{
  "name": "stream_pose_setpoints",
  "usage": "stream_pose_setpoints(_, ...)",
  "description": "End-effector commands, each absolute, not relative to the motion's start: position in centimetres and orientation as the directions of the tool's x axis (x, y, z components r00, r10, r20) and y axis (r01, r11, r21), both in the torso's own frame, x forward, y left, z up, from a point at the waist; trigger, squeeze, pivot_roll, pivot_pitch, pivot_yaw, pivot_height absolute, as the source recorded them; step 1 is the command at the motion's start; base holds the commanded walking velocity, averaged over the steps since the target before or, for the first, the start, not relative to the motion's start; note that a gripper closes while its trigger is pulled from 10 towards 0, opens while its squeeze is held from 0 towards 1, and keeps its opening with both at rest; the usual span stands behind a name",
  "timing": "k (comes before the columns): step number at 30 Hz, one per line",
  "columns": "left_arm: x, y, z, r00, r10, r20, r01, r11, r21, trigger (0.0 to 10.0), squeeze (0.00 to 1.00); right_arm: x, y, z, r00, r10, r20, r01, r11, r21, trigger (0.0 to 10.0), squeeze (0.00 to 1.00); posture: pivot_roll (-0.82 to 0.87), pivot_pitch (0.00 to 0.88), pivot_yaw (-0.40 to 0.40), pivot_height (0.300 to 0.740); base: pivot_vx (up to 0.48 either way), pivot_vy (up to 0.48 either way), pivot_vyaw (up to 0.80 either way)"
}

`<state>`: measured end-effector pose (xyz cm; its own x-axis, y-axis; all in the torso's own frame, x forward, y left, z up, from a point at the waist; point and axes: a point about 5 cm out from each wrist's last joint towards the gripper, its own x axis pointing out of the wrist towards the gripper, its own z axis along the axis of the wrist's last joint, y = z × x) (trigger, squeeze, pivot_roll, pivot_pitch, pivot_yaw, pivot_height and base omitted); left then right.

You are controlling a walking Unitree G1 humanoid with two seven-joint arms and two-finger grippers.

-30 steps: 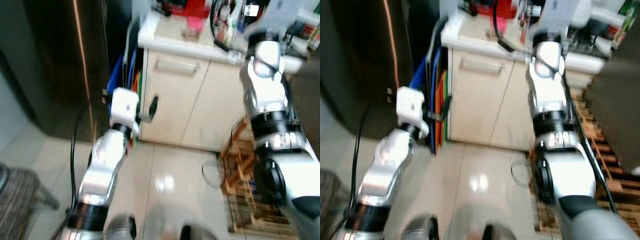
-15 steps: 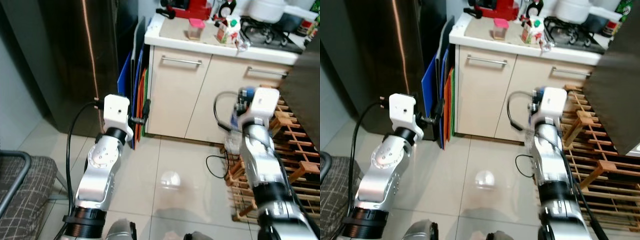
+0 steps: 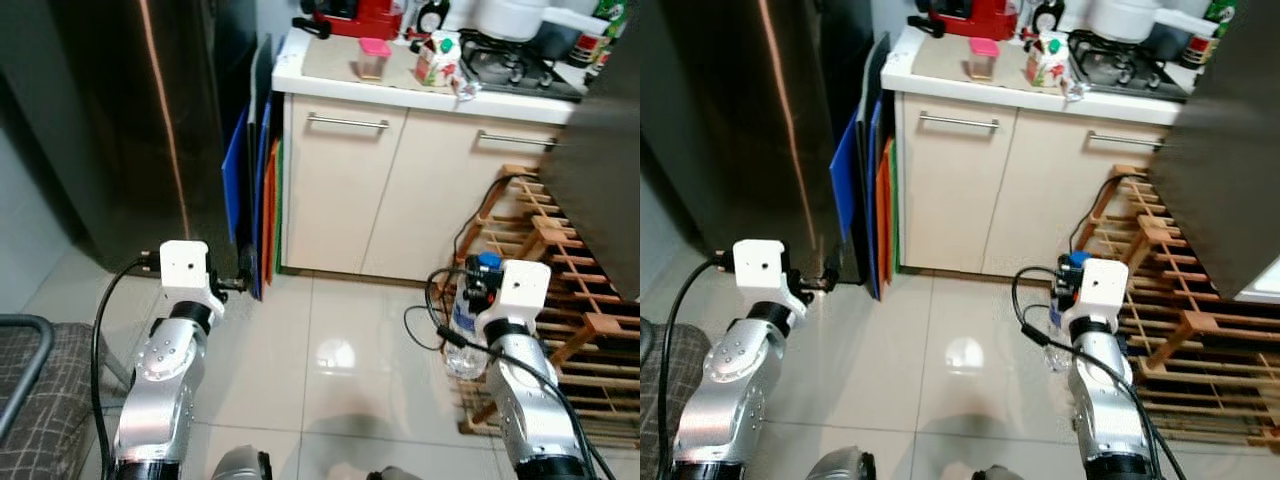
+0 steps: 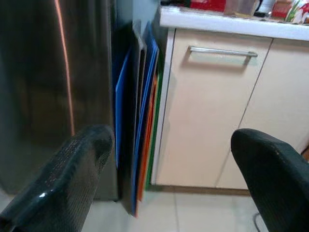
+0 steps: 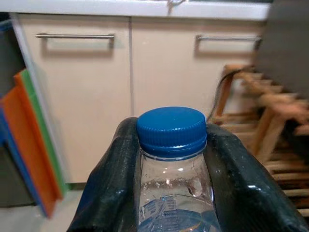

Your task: Restocking fridge

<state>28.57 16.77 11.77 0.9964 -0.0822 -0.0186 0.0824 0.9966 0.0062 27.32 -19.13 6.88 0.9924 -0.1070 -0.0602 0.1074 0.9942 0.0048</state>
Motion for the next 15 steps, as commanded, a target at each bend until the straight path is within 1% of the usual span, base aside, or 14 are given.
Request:
stream_pose_setpoints(1, 29.0, 15.8, 12.0, 0.993, -0.116, -0.009, 0.116, 0.993, 0.011, 10.0, 0.00, 27.7, -19.1, 7.7, 0.995, -0.095, -0.025, 0.095, 0.995, 0.001, 10.0, 0.00, -0.03, 0.000, -0.004, 0.710, 0.000, 0.000, 0.00)
stream_pose_setpoints(6, 29.3, 15.3, 12.4, 0.986, -0.165, -0.003, 0.165, 0.986, 0.025, 10.0, 0.00, 28.6, -18.5, 9.1, 0.996, -0.083, 0.036, 0.083, 0.996, -0.012, 10.0, 0.00, -0.03, 0.000, 0.023, 0.710, 0.000, 0.000, 0.00)
stream_pose_setpoints(10, 29.8, 15.4, 12.7, 0.986, -0.168, 0.008, 0.168, 0.985, 0.036, 10.0, 0.00, 29.0, -18.1, 9.6, 0.995, -0.080, 0.058, 0.081, 0.997, -0.013, 10.0, 0.00, -0.03, 0.000, 0.027, 0.710, 0.000, 0.000, 0.00)
stream_pose_setpoints(12, 29.9, 15.3, 12.6, 0.986, -0.169, 0.007, 0.169, 0.986, 0.010, 10.0, 0.00, 29.2, -17.9, 9.8, 0.996, -0.073, 0.060, 0.075, 0.997, -0.026, 10.0, 0.00, -0.03, 0.000, 0.020, 0.710, 0.000, 0.000, 0.00)
stream_pose_setpoints(15, 29.8, 15.1, 12.5, 0.987, -0.161, 0.010, 0.161, 0.987, -0.021, 10.0, 0.00, 29.4, -17.7, 10.0, 0.997, -0.053, 0.056, 0.056, 0.998, -0.043, 10.0, 0.00, -0.03, 0.000, 0.002, 0.710, 0.000, 0.000, -0.50)
